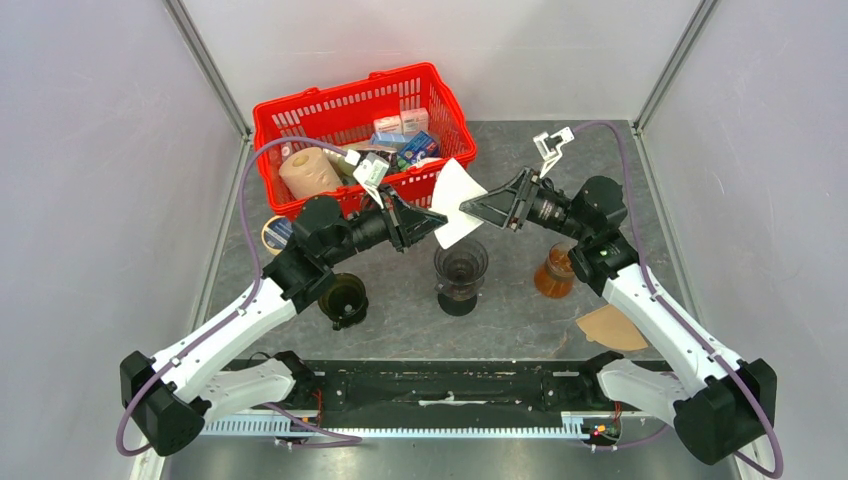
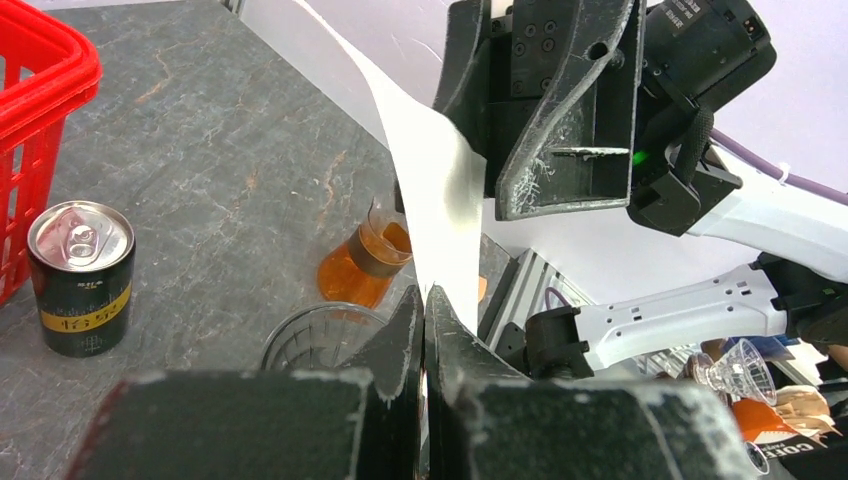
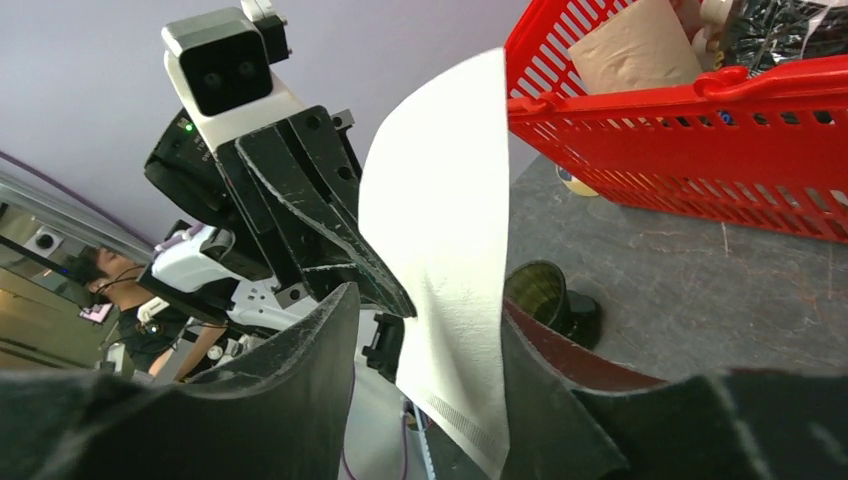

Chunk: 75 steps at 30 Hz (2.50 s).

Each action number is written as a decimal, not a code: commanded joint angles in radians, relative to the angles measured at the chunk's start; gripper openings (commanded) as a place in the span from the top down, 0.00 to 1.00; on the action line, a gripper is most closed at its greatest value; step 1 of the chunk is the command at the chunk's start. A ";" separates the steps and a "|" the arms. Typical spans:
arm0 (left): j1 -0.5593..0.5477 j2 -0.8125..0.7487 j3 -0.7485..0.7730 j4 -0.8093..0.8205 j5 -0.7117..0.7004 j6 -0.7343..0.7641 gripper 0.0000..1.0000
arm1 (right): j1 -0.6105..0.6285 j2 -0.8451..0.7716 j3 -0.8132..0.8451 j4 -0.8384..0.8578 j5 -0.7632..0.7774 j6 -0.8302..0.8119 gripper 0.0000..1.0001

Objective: Place the coffee filter in the dripper

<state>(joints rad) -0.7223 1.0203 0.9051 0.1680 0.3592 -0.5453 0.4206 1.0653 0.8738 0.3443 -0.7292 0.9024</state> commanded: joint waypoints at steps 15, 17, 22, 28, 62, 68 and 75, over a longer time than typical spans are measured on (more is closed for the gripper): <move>-0.003 -0.017 0.024 -0.055 -0.099 -0.049 0.21 | -0.002 -0.052 0.076 -0.249 0.094 -0.211 1.00; -0.002 -0.013 0.034 -0.070 -0.110 -0.078 0.16 | -0.003 -0.059 0.074 -0.239 0.089 -0.214 1.00; -0.002 0.011 0.057 -0.080 -0.071 -0.093 0.14 | -0.002 -0.048 0.083 -0.235 0.070 -0.217 1.00; -0.002 0.025 0.065 -0.067 -0.041 -0.110 0.12 | -0.002 -0.039 0.089 -0.235 0.068 -0.227 1.00; -0.003 0.077 0.078 0.029 0.115 -0.174 0.12 | -0.002 -0.014 0.111 -0.297 0.100 -0.280 1.00; -0.003 0.091 0.080 0.017 0.077 -0.165 0.12 | -0.002 -0.016 0.108 -0.288 0.088 -0.275 1.00; -0.003 0.094 0.082 -0.011 0.012 -0.146 0.12 | -0.002 -0.024 0.106 -0.270 0.049 -0.266 1.00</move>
<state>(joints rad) -0.7223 1.1126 0.9436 0.1379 0.4095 -0.6846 0.4206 1.0531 0.9367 0.0296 -0.6430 0.6357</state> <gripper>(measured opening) 0.881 0.007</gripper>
